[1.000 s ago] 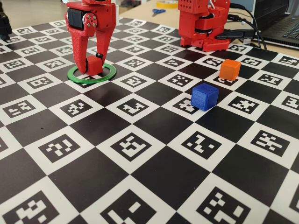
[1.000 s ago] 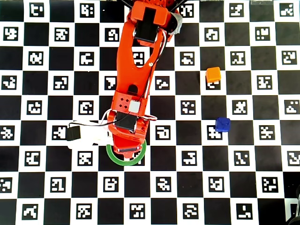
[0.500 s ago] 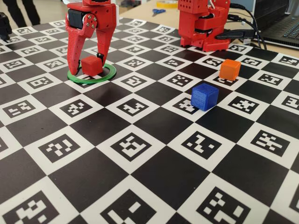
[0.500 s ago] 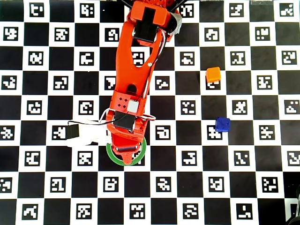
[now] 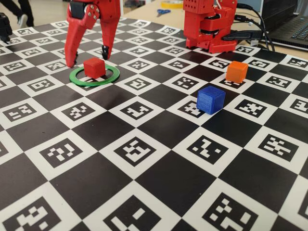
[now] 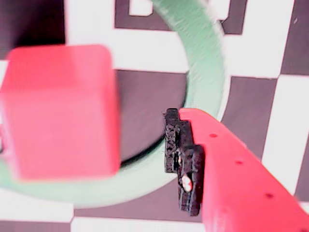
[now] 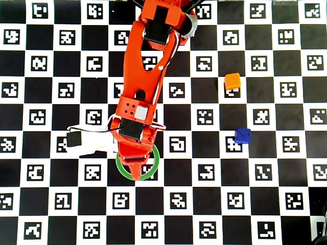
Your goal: Grab the red cube then put it in the green circle then put the blue cube on top and finally the orange cube on top
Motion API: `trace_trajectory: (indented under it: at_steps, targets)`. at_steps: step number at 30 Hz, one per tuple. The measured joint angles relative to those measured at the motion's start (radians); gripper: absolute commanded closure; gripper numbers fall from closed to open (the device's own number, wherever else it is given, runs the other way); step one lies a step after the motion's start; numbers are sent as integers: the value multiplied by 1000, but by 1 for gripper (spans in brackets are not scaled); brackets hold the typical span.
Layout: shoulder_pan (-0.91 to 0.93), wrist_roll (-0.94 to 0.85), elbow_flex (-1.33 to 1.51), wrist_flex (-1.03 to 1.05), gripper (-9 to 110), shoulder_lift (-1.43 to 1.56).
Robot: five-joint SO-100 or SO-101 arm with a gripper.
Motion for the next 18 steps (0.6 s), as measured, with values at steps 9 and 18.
trace_trajectory:
  at_steps: [9,18]
  targets:
    - [0,55,-153,212,49,75]
    - [-31,152,-242,391,49,186]
